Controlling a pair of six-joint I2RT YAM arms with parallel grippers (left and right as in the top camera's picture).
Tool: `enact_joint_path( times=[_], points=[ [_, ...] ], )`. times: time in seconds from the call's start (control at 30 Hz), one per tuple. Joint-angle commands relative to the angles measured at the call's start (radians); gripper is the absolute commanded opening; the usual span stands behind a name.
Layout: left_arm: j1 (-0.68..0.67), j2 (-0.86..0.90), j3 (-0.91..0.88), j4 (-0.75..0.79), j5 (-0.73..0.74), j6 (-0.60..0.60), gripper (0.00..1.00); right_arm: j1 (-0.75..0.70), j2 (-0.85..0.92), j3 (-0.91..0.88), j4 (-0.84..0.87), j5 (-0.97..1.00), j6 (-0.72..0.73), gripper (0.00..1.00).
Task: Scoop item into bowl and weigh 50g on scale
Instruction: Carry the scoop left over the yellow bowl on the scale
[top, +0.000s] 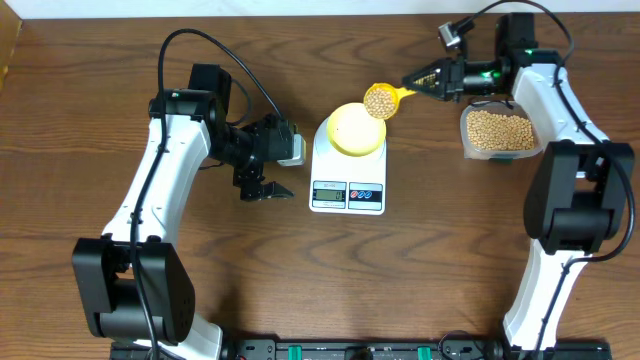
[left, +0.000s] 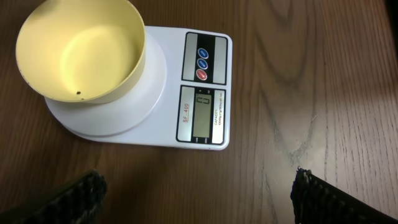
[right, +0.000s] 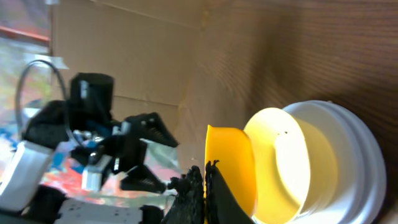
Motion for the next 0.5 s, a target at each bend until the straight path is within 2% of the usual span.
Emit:
enact_joint_path(
  times=[0.0, 0.33, 0.47],
  points=[
    [0.001, 0.0, -0.008, -0.008, 0.005, 0.01, 0.97, 0.043, 0.005, -0.003, 0.027, 0.041, 0.013, 0.01],
    [0.001, 0.0, -0.008, -0.008, 0.005, 0.01, 0.98, 0.089, 0.003, -0.003, 0.055, 0.09, 0.012, 0.01],
    [0.001, 0.0, -0.008, -0.008, 0.005, 0.01, 0.97, 0.09, -0.022, -0.003, 0.049, 0.173, 0.013, 0.02]
  ],
)
